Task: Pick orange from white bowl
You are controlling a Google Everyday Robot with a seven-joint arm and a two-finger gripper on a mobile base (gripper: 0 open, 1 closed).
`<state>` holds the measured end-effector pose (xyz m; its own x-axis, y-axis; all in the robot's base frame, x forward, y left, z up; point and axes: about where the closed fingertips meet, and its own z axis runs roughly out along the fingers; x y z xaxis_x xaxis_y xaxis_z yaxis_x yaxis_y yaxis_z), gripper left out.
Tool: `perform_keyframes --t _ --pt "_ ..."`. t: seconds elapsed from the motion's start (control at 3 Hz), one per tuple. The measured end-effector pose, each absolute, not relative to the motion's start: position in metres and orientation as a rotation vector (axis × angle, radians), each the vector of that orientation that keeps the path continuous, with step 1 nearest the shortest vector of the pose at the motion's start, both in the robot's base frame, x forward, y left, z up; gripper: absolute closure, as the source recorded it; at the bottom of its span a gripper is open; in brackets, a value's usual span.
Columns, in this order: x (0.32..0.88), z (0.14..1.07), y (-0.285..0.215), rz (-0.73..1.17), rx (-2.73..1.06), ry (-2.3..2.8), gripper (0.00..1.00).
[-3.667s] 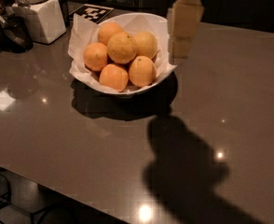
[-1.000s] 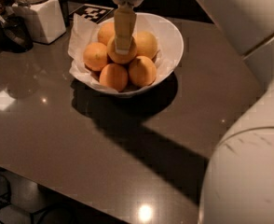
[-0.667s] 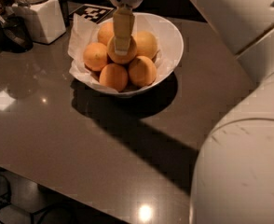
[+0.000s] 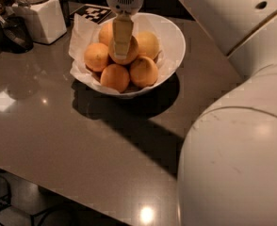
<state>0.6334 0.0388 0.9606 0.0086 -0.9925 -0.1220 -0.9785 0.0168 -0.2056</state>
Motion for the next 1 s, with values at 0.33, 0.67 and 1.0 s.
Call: perform_keyframes --t 0.33,0.67,1.0 --pt "0.636 0.952 0.039 -0.071 -2.062 2.068 0.29" --pt "0.638 0.945 0.04 -0.056 -2.076 2.073 0.3" --pt "0.638 0.938 0.043 -0.043 -2.091 2.074 0.32"
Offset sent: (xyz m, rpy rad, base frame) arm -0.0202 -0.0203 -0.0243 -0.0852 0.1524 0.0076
